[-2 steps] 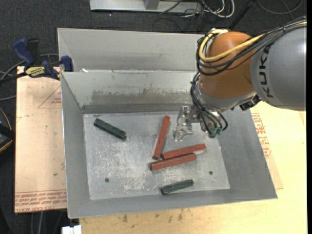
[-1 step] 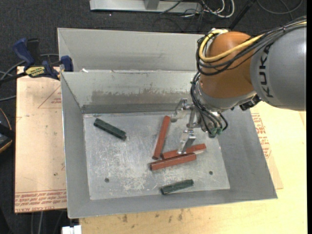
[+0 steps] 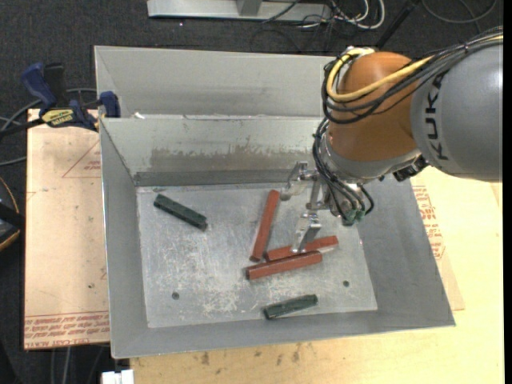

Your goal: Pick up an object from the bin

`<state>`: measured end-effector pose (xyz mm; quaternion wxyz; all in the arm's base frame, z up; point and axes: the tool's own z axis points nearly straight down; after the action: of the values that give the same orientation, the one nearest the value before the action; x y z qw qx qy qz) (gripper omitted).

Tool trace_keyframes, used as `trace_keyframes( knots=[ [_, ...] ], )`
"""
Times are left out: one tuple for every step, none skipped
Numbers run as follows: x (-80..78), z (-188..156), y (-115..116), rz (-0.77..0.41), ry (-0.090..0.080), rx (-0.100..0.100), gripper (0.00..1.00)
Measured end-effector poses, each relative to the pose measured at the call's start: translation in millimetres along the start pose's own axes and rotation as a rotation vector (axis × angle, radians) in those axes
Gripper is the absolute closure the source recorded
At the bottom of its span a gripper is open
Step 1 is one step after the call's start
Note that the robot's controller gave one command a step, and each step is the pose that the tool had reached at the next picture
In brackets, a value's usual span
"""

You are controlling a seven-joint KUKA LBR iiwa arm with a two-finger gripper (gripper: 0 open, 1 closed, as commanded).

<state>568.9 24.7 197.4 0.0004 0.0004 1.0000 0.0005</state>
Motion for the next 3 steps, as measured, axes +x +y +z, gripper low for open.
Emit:
trace_keyframes(
  knots=[
    [7.9,113.3,-15.6,-0.089,-0.029,-0.003,1.0],
    [7.9,113.3,-15.6,-0.089,-0.029,-0.003,1.0],
    [7.9,113.3,-15.6,-0.09,-0.029,-0.003,1.0]
  ],
)
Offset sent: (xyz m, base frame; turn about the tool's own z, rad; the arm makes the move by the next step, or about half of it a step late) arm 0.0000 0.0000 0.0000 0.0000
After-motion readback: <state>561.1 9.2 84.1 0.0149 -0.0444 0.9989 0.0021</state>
